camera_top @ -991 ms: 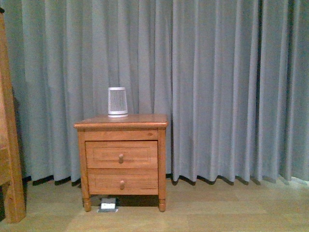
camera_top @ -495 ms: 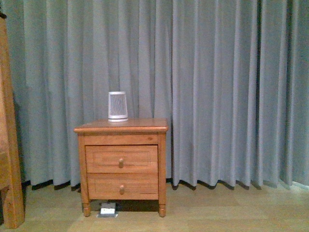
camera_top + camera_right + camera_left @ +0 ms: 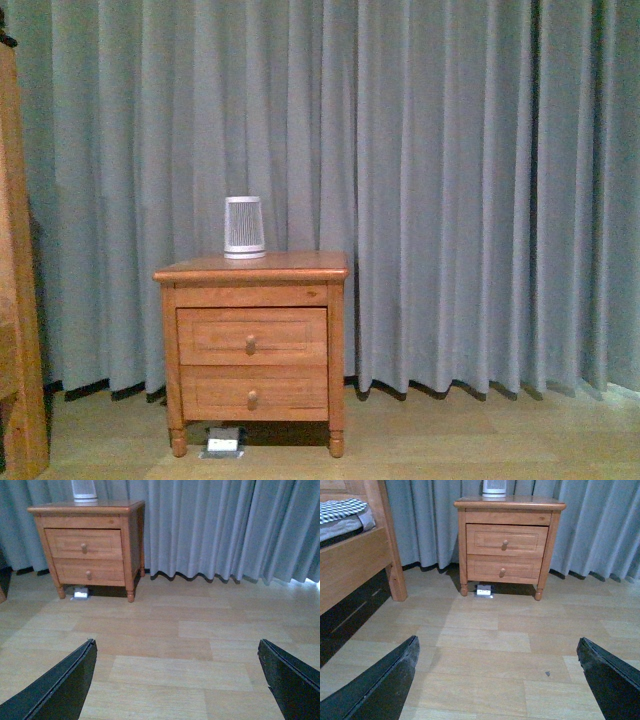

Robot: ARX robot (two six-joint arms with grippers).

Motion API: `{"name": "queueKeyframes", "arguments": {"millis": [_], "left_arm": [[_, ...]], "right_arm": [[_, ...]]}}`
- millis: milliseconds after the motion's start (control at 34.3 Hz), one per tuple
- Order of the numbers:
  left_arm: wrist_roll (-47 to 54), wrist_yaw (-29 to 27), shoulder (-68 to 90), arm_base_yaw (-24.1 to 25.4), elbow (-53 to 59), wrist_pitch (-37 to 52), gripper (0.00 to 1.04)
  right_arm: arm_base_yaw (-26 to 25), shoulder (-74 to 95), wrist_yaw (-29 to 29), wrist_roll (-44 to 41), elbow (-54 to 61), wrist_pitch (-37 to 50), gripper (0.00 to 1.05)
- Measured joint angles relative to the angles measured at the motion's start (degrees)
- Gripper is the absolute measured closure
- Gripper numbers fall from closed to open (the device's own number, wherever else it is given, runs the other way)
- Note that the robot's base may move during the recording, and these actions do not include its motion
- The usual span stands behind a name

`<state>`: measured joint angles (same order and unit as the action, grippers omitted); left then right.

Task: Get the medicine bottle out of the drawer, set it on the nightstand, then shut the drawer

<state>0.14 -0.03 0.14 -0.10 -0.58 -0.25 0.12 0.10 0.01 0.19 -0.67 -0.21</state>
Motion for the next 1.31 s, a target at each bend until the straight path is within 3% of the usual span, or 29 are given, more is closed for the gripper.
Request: {"name": "queueKeyframes", "arguments": {"millis": [1311], "left_arm": [[0.0, 0.0, 0.0, 0.0, 0.0, 0.0, 0.07]], "right_arm": [[0.0, 0.0, 0.0, 0.0, 0.0, 0.0, 0.07]]}}
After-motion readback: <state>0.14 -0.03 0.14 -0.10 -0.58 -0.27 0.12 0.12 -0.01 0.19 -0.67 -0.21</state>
